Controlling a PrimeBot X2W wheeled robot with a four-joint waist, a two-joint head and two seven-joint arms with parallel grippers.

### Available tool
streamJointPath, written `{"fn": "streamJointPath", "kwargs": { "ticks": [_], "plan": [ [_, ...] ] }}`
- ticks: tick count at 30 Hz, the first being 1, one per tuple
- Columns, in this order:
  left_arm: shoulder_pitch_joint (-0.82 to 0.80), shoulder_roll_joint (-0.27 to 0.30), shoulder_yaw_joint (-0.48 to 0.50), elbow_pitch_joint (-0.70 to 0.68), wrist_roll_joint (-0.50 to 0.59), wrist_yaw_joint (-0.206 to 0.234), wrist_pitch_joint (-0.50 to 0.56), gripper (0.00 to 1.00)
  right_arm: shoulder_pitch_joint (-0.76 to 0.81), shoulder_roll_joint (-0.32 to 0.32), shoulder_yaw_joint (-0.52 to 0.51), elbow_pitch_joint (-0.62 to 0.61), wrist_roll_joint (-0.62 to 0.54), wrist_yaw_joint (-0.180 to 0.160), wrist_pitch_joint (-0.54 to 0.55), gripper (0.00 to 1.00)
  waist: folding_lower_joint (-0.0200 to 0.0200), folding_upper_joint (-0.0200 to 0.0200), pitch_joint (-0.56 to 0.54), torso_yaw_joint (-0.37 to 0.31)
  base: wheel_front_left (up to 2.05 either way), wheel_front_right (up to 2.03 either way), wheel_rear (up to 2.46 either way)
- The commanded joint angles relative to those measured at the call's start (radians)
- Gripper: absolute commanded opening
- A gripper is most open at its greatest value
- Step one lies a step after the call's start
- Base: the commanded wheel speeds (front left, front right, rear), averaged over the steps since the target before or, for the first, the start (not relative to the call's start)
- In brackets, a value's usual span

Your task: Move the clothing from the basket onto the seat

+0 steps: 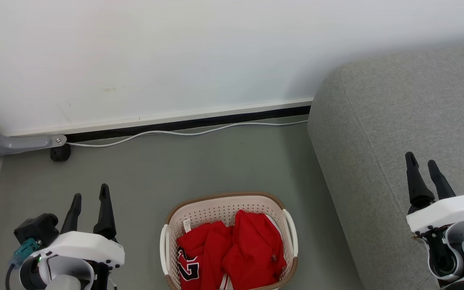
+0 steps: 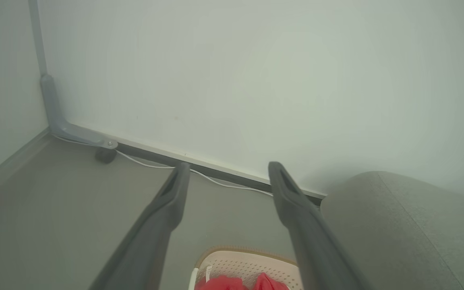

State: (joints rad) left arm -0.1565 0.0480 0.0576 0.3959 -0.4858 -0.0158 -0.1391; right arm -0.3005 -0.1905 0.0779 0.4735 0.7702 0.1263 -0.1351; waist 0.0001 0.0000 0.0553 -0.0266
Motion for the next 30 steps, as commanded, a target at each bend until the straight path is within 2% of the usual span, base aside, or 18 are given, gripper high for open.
{"fn": "streamJointPath", "kwargs": {
  "ticks": [1, 30],
  "plan": [
    [-0.062, 0.022, 0.013, -0.025, 0.044, 0.012, -0.018, 1.0, -0.049, -0.025, 0.022, -0.013, -0.041, 0.004, -0.022, 1.0, -0.0001, 0.0, 0.001, -0.001, 0.0, 0.0, 0.0],
    [-0.101, 0.053, -0.028, 0.014, 0.371, 0.07, -0.1, 1.0, -0.138, -0.092, 0.139, 0.054, -0.29, 0.004, -0.104, 1.0, -0.0001, 0.0, 0.007, -0.012, 0.0, 0.0, 0.0]
  ]
}}
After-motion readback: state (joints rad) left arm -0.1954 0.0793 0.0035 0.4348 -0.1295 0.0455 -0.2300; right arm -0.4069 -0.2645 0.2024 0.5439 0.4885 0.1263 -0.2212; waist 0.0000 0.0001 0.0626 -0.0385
